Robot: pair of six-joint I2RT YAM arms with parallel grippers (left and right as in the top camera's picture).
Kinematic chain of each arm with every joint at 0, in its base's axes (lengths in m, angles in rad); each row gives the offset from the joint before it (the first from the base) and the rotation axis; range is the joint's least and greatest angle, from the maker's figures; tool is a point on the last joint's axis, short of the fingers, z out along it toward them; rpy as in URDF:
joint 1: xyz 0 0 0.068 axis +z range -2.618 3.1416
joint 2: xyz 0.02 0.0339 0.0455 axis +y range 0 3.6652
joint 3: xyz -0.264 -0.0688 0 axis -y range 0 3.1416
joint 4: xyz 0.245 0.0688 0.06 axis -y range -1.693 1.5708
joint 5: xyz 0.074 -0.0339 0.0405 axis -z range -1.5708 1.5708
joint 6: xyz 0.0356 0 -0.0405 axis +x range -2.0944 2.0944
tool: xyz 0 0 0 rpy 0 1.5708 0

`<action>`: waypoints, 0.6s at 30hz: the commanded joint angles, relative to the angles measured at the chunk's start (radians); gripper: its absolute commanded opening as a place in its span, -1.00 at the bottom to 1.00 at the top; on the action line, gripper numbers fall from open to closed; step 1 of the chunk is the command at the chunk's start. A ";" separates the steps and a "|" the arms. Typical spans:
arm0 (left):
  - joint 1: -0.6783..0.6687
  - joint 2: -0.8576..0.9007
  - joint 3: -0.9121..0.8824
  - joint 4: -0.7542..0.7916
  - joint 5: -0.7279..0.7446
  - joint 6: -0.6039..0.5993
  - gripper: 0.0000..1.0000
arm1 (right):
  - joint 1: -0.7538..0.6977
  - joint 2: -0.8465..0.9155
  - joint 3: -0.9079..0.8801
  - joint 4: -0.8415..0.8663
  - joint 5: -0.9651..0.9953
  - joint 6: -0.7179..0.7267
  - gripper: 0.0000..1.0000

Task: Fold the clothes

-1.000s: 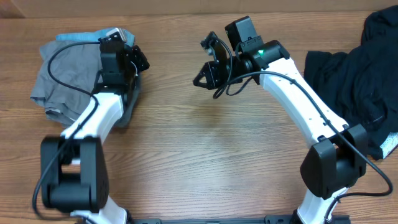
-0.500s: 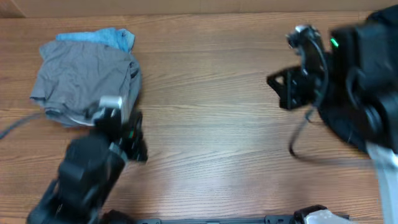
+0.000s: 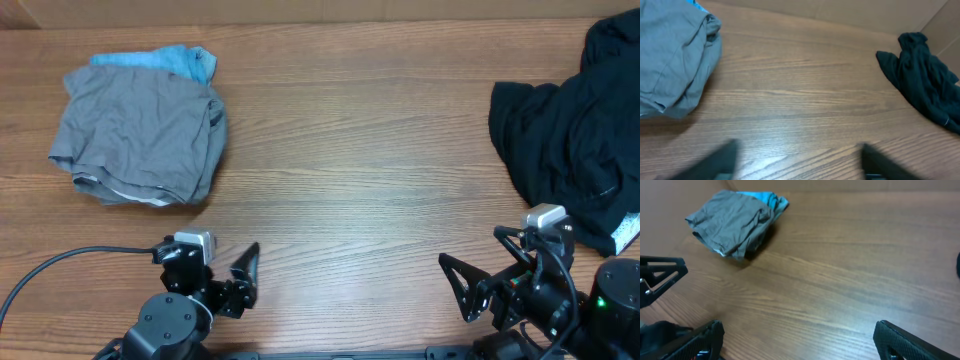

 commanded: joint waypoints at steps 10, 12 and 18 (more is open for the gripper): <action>-0.007 0.003 -0.004 -0.169 0.019 -0.017 1.00 | 0.000 0.002 -0.012 -0.033 0.007 0.015 1.00; -0.007 0.003 -0.004 -0.193 0.019 -0.017 1.00 | 0.000 0.002 -0.012 -0.033 0.007 0.015 1.00; 0.157 -0.035 -0.018 -0.198 0.021 -0.013 1.00 | 0.000 0.002 -0.012 -0.033 0.008 0.015 1.00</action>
